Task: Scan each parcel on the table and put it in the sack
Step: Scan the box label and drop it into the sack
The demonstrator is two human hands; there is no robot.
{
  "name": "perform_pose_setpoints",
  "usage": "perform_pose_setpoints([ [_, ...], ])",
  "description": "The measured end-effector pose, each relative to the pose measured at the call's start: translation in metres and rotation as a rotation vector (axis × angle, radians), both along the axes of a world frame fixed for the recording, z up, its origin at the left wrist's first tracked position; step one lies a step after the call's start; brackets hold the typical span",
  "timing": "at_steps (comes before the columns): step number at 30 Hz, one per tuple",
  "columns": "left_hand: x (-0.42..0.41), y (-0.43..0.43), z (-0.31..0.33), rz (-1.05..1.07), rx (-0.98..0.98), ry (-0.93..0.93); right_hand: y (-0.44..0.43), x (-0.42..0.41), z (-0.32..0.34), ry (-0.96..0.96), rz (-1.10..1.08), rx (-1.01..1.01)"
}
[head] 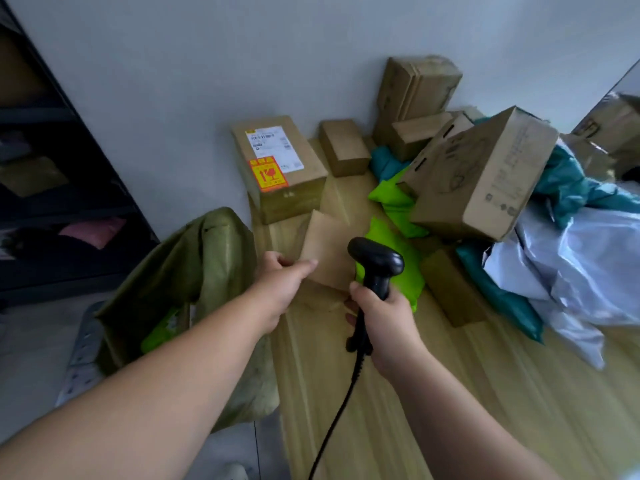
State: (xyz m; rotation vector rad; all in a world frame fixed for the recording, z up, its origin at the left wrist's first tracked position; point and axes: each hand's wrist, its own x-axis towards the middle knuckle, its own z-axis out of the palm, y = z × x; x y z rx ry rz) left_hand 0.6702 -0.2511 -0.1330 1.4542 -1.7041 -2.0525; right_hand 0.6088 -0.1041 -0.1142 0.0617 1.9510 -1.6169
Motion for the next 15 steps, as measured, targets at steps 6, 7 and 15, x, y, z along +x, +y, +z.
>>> perform_pose_setpoints([
  [6, 0.031, 0.015, 0.023, -0.197, -0.636, -0.103, 0.024, 0.018, 0.018, 0.044, -0.05, 0.02],
  [7, 0.036, 0.019, 0.027, -0.259, -0.782, -0.136, 0.027, 0.022, 0.022, 0.046, -0.057, 0.016],
  [15, 0.069, 0.062, 0.02, -0.559, -0.703, -0.233, 0.046, 0.058, 0.031, 0.017, -0.048, 0.007],
])
